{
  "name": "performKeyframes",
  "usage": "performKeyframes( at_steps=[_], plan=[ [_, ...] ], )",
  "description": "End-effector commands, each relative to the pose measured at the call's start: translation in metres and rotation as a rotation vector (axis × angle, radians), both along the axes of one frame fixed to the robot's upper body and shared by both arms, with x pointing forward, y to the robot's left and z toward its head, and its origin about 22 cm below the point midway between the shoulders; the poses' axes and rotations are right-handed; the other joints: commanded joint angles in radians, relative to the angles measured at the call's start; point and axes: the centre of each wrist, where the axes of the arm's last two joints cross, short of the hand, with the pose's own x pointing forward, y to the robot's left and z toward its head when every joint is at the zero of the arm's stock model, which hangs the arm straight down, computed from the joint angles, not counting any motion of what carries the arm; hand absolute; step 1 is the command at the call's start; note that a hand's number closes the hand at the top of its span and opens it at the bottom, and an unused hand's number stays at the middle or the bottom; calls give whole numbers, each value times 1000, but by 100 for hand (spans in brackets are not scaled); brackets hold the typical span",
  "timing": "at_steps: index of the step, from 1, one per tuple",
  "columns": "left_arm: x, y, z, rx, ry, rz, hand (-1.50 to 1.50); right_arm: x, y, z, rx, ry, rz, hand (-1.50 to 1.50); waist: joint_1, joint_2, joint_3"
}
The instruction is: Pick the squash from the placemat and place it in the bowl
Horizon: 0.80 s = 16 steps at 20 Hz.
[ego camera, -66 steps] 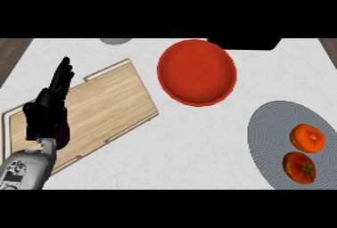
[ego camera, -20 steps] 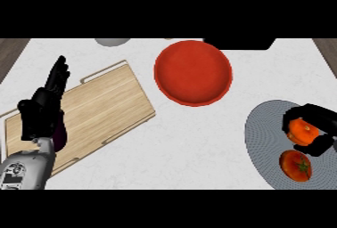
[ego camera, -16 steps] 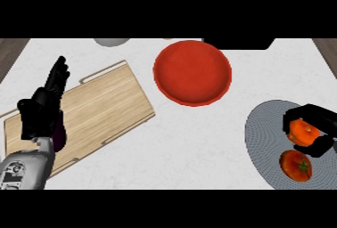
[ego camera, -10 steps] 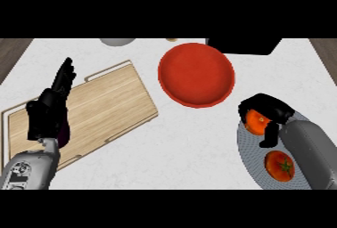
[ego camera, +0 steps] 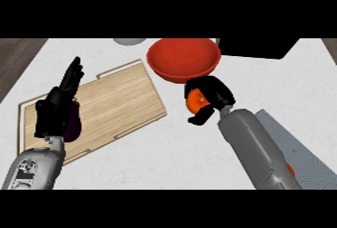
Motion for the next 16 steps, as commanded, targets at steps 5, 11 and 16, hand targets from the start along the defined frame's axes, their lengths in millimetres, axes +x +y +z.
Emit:
performKeyframes(
  at_steps=[5,11,16],
  plan=[
    [4,-13,-2,2,16,-36,0,7,56,71,162,-183,-411,150,20,-5,3],
    [9,-15,-3,1,-4,-43,0,1,101,115,217,-254,-653,150,33,15,1],
    [12,-5,1,2,1,-17,0,-12,136,127,277,-281,-803,150,6,24,4]
  ],
)
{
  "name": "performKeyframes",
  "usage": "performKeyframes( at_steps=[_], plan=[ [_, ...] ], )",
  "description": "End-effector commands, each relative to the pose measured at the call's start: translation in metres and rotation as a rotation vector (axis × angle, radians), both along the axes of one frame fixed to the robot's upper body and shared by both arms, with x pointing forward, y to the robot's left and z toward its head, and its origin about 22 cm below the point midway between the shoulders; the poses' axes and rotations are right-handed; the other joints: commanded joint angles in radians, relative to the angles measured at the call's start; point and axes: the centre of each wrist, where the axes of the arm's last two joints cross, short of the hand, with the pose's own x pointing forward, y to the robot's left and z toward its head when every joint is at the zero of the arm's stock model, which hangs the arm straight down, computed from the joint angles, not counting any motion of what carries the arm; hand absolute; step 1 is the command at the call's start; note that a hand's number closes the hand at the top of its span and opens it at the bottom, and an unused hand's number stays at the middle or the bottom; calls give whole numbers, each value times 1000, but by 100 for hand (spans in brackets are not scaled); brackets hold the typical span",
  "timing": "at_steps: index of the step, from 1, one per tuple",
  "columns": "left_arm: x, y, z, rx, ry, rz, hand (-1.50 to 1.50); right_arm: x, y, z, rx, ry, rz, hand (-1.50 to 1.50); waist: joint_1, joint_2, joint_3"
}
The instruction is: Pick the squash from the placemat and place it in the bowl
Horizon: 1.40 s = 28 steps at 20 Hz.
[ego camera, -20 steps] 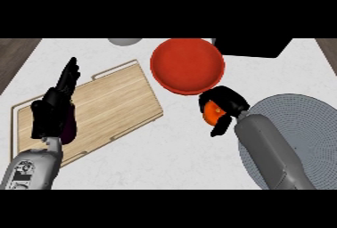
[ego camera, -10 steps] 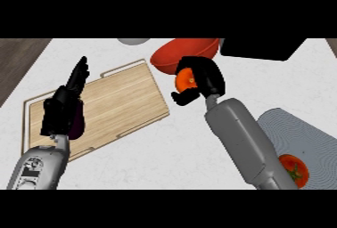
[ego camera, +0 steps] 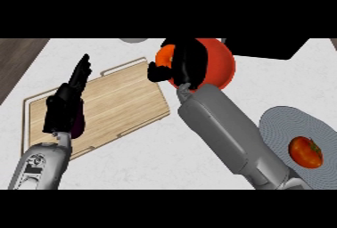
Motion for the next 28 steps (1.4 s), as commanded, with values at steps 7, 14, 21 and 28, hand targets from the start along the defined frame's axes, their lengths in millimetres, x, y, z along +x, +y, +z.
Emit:
performKeyframes(
  at_steps=[7,14,21,28],
  plan=[
    [-3,13,6,-4,-21,53,0,0,30,-5,89,-125,-231,150,-48,15,4],
    [-9,30,-2,-14,-13,77,0,32,12,-14,-97,-157,-323,150,-91,14,4],
    [-12,33,8,-13,-37,87,0,55,-52,-65,-289,-119,-432,150,-84,23,5],
    [-10,21,8,-6,-19,66,0,64,-92,-75,-141,-66,-515,150,-71,32,7]
  ],
)
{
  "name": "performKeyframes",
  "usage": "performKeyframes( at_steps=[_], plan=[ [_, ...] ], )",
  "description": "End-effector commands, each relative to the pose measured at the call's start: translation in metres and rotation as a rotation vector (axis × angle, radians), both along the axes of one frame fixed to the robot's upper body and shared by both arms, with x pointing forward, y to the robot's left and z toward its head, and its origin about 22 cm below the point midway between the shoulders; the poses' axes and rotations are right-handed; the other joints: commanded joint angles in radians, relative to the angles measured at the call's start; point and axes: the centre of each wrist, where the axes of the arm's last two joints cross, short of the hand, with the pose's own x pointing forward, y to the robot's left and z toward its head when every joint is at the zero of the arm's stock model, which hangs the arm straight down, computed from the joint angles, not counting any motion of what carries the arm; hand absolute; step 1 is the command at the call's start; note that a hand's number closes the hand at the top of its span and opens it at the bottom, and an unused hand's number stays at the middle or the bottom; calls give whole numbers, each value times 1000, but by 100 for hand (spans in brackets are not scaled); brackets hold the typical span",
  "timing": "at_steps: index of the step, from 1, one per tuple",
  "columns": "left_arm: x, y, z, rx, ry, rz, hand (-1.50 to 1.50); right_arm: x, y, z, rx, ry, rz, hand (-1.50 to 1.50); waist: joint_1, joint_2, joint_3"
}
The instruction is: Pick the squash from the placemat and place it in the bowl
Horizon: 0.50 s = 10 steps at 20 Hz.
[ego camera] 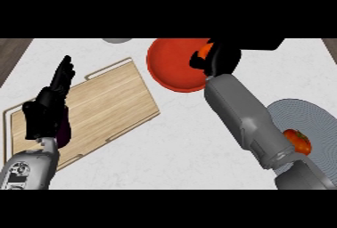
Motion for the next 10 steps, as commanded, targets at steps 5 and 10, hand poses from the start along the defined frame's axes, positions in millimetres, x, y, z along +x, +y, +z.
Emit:
performKeyframes(
  at_steps=[5,10],
  plan=[
    [2,-10,7,7,-31,-19,0,-6,-37,-27,258,3,1,-150,24,15,3],
    [-2,-12,2,-7,-12,-8,0,3,-53,-3,319,-98,126,-150,29,14,4]
  ],
)
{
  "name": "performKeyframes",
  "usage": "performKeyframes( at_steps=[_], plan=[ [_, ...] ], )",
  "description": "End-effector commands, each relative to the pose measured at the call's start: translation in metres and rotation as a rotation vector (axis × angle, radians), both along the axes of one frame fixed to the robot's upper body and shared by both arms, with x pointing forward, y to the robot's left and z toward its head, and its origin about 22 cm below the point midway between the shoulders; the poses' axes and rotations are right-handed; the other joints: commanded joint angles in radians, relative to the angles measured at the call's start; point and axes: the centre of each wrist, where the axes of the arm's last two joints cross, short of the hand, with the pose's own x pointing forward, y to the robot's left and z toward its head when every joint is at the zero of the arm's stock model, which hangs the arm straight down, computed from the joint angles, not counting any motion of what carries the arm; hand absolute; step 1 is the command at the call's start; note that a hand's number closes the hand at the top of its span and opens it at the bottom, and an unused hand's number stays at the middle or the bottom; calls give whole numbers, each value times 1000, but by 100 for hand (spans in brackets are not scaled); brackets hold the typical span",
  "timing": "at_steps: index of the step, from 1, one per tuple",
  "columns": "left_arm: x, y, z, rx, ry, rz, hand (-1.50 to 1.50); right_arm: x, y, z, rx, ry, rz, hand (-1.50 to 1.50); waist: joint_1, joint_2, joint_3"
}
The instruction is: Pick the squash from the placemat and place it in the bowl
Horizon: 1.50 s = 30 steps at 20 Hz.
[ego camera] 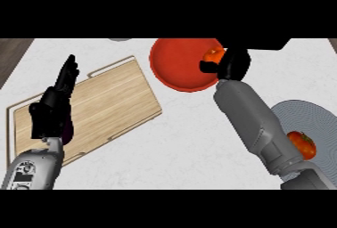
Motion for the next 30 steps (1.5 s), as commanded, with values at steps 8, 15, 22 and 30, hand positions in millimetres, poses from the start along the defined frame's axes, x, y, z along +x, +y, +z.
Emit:
performKeyframes(
  at_steps=[8,15,22,30],
  plan=[
    [0,13,6,-6,19,19,0,0,-39,1,185,-190,63,-150,-32,-18,-2],
    [-22,26,-30,-3,40,62,0,-32,-64,-10,316,-233,152,-150,-66,-33,-4],
    [-13,35,10,2,39,79,0,-117,-57,-41,387,-256,266,-150,-82,-39,-4],
    [-1,17,-10,-10,33,53,0,-160,-70,-37,367,-273,302,-150,-62,-28,-4]
  ],
)
